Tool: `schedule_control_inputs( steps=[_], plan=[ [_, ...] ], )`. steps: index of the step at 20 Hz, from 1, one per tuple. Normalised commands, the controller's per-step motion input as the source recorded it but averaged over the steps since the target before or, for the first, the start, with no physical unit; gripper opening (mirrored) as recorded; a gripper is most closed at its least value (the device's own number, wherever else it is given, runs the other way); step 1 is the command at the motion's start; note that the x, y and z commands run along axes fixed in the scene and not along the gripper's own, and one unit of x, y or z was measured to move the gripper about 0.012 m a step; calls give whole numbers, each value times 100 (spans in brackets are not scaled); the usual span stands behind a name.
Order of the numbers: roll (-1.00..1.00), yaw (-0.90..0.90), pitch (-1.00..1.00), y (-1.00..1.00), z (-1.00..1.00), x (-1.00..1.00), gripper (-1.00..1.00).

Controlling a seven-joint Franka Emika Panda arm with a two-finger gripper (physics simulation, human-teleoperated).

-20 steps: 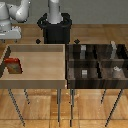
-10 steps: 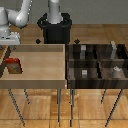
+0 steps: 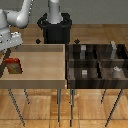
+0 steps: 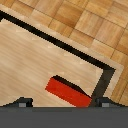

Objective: Place the box of cereal into the appropriate compartment.

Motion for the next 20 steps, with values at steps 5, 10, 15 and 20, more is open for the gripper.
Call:
schedule_control_inputs(
  steps=[5, 10, 15, 20],
  plan=[
    [0, 6, 0, 0, 0, 0, 100],
    [0, 48, 0, 0, 0, 0, 100],
    [0, 91, 0, 0, 0, 0, 100],
    [0, 63, 0, 0, 0, 0, 100]
  ],
)
